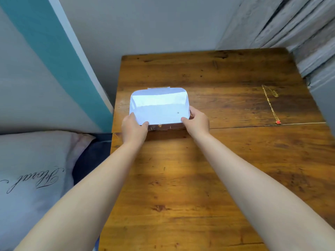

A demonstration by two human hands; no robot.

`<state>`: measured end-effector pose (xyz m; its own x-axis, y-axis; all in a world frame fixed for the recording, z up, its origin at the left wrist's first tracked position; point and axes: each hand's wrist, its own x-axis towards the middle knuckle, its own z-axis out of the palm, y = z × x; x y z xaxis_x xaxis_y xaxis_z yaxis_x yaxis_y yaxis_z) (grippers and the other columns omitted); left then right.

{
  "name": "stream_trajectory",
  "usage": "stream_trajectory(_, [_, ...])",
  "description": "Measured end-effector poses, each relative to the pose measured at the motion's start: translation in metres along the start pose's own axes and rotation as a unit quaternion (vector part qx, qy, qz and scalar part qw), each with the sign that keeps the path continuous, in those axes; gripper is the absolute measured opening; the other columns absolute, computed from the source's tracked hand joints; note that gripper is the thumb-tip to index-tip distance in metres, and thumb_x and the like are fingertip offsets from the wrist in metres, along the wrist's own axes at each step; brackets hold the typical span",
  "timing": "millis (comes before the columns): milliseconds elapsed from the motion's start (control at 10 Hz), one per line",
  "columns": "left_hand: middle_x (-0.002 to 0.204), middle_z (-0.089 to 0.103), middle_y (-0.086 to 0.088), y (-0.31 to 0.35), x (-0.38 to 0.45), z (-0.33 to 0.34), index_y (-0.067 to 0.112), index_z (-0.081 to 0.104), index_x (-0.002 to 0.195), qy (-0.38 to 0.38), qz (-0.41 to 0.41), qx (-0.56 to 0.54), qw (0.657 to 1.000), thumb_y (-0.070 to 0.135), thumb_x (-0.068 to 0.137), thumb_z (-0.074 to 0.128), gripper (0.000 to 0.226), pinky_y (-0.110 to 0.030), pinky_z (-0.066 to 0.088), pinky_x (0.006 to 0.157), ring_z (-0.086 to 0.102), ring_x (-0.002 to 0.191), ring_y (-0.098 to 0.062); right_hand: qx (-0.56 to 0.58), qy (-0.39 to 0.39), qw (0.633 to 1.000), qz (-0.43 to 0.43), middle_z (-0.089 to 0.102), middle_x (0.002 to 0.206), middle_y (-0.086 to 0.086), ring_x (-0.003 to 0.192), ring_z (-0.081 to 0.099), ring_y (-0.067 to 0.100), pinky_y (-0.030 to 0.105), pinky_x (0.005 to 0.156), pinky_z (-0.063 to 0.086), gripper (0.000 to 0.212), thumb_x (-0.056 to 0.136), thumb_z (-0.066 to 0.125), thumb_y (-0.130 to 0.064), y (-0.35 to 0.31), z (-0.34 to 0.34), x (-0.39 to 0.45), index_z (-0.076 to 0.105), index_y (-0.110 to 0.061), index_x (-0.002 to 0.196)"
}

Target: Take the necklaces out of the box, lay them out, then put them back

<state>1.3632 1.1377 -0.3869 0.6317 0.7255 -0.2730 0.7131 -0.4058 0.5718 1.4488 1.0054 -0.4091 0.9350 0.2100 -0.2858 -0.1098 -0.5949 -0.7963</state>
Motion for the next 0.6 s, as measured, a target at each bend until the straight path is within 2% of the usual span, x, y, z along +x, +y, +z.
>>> stream_trajectory(200, [0.131,0.049,-0.02,-0.007,0.006,0.012,-0.005,0.042,0.13,0.004,0.012,0.034,0.999,0.021,0.096,0.052,0.044,-0.038,0.047,0.094,0.048,0.119,-0.031,0.007,-0.024,1.0,-0.006,0.054,0.137,0.005,0.123,0.049,0.024,0.03,0.098,0.041,0.048,0.089,0.053,-0.014,0.009,0.0,0.006,0.043,-0.013,0.136])
stream_trajectory(300, [0.151,0.029,-0.017,-0.004,0.005,0.012,0.0,0.027,0.144,-0.02,0.005,0.057,0.998,0.02,0.098,0.047,0.053,-0.038,0.039,0.107,0.035,0.136,-0.031,-0.07,-0.073,0.994,-0.029,0.052,0.139,0.008,0.126,0.047,0.027,0.03,0.099,0.041,0.048,0.092,0.05,-0.017,0.004,-0.009,0.006,0.038,-0.012,0.139])
stream_trajectory(400, [0.158,0.013,-0.015,-0.001,-0.004,0.019,0.003,0.025,0.145,0.012,0.048,0.106,0.993,0.019,0.099,0.044,0.052,-0.039,0.028,0.115,0.014,0.146,-0.03,-0.142,-0.078,0.984,-0.073,0.056,0.133,0.013,0.122,0.05,0.029,0.031,0.095,0.041,0.04,0.091,0.05,-0.018,-0.005,-0.035,0.004,0.049,-0.009,0.13])
stream_trajectory(500, [0.147,0.038,-0.023,0.007,-0.026,0.037,-0.003,0.045,0.134,0.025,0.248,0.162,0.955,0.014,0.094,0.042,0.044,-0.042,0.036,0.111,0.032,0.14,-0.035,-0.137,0.051,0.981,-0.127,0.067,0.117,0.014,0.108,0.06,0.026,0.03,0.091,0.046,0.029,0.088,0.053,-0.016,-0.02,-0.077,-0.011,0.064,-0.004,0.112])
stream_trajectory(600, [0.122,0.064,-0.024,0.011,-0.05,0.073,-0.006,0.065,0.113,-0.001,0.355,0.227,0.907,0.021,0.081,0.036,0.051,-0.046,0.052,0.092,0.06,0.116,-0.038,0.036,0.13,0.969,-0.206,0.07,0.096,0.009,0.09,0.062,0.018,0.025,0.078,0.052,0.022,0.087,0.055,-0.018,-0.052,-0.137,-0.032,0.068,-0.007,0.1])
